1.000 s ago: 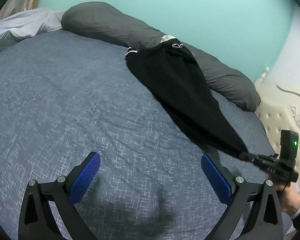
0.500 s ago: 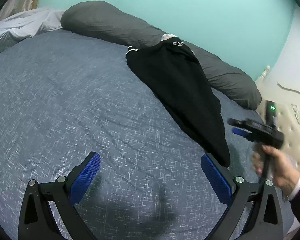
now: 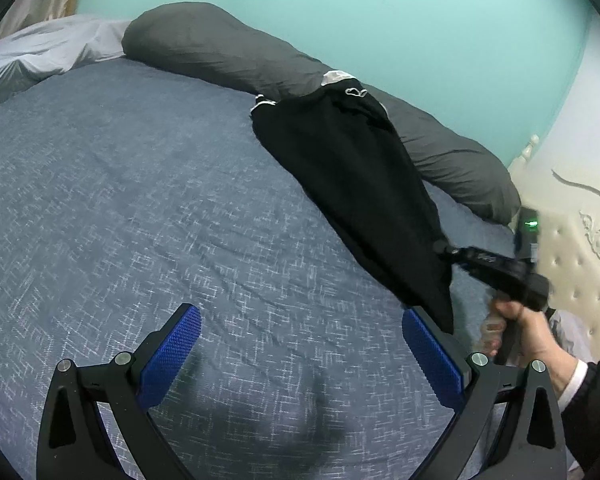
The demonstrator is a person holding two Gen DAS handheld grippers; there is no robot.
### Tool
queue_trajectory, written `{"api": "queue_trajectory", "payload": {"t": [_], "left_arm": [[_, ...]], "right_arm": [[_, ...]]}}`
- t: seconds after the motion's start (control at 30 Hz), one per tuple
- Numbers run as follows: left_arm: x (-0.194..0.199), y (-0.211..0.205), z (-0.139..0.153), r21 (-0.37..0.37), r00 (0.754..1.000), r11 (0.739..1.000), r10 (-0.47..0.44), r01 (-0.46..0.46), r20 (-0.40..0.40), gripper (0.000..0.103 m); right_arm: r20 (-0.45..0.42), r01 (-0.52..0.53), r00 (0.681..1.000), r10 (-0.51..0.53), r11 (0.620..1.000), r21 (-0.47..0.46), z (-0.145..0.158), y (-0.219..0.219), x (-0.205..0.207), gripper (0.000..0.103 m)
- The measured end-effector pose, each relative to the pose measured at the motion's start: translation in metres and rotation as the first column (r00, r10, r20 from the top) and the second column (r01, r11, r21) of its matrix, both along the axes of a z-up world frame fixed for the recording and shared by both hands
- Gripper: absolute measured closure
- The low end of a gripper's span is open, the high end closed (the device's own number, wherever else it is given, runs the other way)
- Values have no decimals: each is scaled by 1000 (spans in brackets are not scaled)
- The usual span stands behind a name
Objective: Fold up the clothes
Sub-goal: 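Lift the black jacket with the right tool and drag it across the bed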
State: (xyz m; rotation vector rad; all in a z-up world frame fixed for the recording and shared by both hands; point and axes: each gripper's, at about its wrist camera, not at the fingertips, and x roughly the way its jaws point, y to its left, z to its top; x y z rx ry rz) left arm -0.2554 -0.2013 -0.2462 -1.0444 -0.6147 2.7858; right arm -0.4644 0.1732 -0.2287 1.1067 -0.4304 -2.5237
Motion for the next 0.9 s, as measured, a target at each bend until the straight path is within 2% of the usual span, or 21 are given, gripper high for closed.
{"api": "queue_trajectory", "payload": {"t": [0.2,0.3,0.43,0.6,0.73,0.9], "left_arm": [[4,4,11,-3,1000,1000,-18,18,-22,0],[11,4,19,29,999,999,-24,24,-25,0],[33,6,38,35,999,999,-33,34,-31,0],[71,8,78,8,998,999,-41,41,-53,0],[104,4,113,-25,997,999,-30,28,-75,0],[143,-4,155,-60,994,998,-12,5,-113,0]], "right_arm": [[-94,-64,994,59,997,-41,62,-1,41,96],[-133,-83,989,72,993,-80,93,-5,61,97],[-209,-116,974,85,983,-141,153,-6,89,98],[-292,-153,951,97,972,-176,222,-12,124,98],[-342,-159,936,82,966,-203,261,-13,155,98],[-399,-179,913,90,965,-193,316,-15,200,98]]}}
